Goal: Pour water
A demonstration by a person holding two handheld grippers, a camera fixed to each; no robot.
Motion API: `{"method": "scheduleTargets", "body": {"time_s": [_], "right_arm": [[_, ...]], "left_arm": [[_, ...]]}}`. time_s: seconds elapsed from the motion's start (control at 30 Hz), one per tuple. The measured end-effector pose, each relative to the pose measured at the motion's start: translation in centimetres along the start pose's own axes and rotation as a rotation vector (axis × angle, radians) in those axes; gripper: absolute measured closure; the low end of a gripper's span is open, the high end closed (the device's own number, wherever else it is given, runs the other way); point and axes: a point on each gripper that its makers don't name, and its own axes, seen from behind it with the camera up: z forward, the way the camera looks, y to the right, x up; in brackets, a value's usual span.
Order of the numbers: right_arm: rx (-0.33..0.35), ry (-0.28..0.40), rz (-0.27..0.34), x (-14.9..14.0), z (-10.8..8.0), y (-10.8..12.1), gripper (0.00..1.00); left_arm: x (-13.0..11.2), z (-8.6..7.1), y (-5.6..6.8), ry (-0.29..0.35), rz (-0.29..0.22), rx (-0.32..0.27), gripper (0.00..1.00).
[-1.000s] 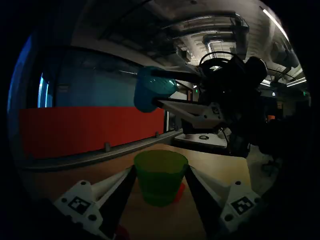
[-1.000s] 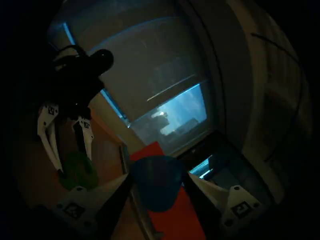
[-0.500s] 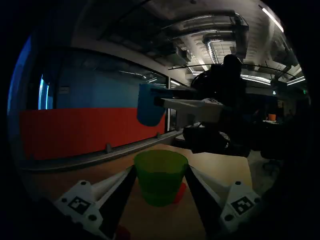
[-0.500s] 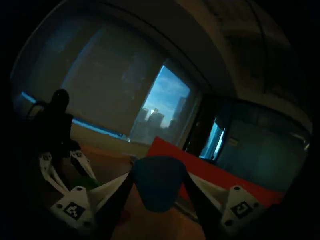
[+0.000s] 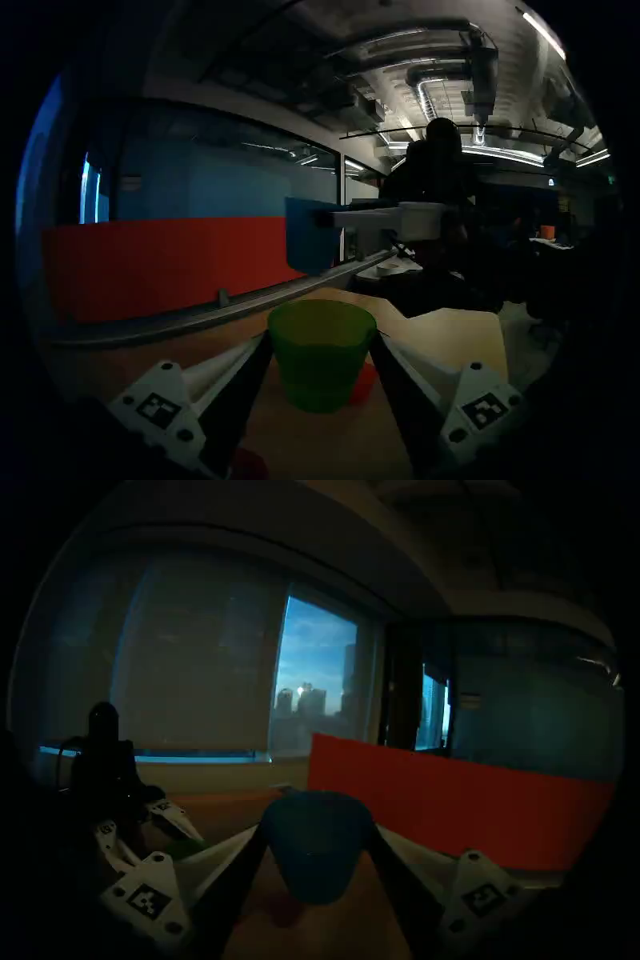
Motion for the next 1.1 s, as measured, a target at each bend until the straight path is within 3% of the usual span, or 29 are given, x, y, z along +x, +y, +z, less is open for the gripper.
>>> {"method": "scheduleTargets", "body": {"time_s": [0.27,0.5,0.7,1.1], "right_arm": [[-0.011,-0.058,0.008,-2.1,-1.1,0.0,0.09],[-0.013,-0.108,0.038,-4.4,-3.2,-0.3,0.09],[0.004,-0.165,0.057,-7.1,-4.9,-1.0,0.09],[0.049,-0.239,0.014,-11.8,-6.9,-3.5,0.08]], "left_arm": [[0.1,-0.6,-0.7,-0.009,0.000,0.021,0.14],[-0.8,-1.4,-1.0,-0.044,0.016,0.038,0.15],[-2.6,-2.1,-0.4,-0.101,0.040,0.034,0.15],[-7.1,-2.3,0.4,-0.217,0.068,0.027,0.15]]}}
